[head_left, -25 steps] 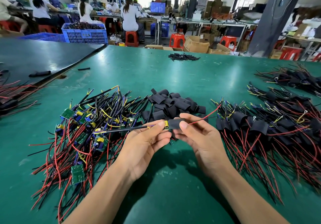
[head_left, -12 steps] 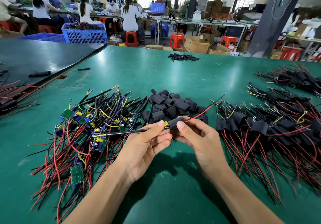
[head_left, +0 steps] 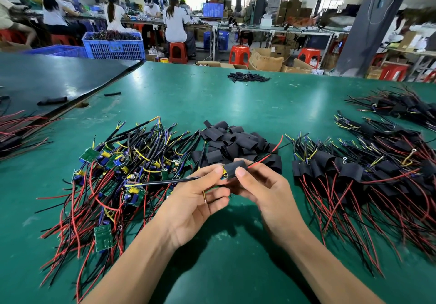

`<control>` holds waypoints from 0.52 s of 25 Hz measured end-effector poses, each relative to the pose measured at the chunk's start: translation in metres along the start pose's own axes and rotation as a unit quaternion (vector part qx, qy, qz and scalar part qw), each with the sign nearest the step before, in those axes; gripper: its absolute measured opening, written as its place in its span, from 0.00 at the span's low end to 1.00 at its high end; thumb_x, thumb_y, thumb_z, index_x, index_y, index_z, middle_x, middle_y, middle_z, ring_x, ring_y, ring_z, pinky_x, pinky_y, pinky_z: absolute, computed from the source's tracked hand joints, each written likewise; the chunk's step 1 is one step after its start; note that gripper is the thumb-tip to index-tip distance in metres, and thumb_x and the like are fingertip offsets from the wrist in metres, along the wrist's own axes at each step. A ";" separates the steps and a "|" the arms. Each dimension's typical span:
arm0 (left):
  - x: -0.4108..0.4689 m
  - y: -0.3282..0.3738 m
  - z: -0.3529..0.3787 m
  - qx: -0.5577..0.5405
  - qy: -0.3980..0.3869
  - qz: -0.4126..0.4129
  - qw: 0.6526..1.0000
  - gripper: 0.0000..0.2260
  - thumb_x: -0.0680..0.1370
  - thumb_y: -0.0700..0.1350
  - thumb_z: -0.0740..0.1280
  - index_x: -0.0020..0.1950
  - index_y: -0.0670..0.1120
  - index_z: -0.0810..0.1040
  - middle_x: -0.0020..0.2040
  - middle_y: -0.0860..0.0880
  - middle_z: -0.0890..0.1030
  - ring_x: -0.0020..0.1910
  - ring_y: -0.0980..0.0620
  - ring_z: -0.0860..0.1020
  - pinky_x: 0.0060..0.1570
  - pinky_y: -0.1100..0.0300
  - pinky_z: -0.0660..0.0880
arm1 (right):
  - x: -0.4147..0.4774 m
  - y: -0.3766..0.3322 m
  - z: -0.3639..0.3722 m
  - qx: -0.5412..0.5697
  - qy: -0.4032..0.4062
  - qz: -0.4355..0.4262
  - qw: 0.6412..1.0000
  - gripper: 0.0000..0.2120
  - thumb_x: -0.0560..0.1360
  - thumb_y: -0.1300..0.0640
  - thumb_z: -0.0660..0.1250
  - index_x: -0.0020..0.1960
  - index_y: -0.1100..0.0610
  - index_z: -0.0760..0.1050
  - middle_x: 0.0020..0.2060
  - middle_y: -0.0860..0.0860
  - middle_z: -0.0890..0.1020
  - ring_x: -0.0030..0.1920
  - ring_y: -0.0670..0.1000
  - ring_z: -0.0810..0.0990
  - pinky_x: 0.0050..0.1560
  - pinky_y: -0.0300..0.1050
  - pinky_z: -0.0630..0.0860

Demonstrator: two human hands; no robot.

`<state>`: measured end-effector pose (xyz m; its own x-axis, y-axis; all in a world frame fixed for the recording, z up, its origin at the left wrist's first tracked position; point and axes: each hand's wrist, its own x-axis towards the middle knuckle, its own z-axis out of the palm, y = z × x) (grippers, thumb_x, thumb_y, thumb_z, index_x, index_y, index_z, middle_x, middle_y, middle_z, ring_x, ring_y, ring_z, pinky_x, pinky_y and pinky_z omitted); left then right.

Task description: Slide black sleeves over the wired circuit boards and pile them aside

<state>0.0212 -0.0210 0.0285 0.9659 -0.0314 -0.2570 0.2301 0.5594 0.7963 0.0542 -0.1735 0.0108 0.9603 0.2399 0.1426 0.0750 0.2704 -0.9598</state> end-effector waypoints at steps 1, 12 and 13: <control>-0.001 0.000 -0.001 0.010 -0.009 0.002 1.000 0.12 0.68 0.47 0.74 0.50 0.48 0.84 0.40 0.47 0.83 0.32 0.53 0.81 0.32 0.61 0.79 | 0.000 -0.001 -0.001 0.000 -0.004 -0.001 1.000 0.14 0.71 0.53 0.73 0.55 0.56 0.83 0.50 0.56 0.86 0.52 0.56 0.85 0.59 0.53 0.80; -0.002 0.000 0.002 0.028 -0.015 0.051 0.998 0.09 0.70 0.44 0.71 0.48 0.49 0.88 0.44 0.46 0.86 0.40 0.50 0.86 0.37 0.62 0.81 | 0.003 -0.004 0.000 0.027 0.022 0.020 0.999 0.15 0.71 0.44 0.70 0.54 0.49 0.84 0.49 0.55 0.86 0.46 0.52 0.84 0.46 0.45 0.80; -0.001 0.000 0.002 0.026 -0.013 0.053 0.998 0.09 0.70 0.44 0.72 0.48 0.49 0.88 0.44 0.46 0.86 0.40 0.50 0.86 0.37 0.62 0.80 | 0.003 -0.004 0.001 0.032 0.025 0.022 0.999 0.14 0.71 0.45 0.70 0.53 0.50 0.84 0.49 0.55 0.86 0.45 0.53 0.84 0.45 0.45 0.80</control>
<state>0.0203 -0.0227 0.0295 0.9877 0.0044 -0.1564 0.1317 0.5170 0.8458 0.0566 -0.1732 0.0149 0.9744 0.2075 0.0869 0.0164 0.3199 -0.9473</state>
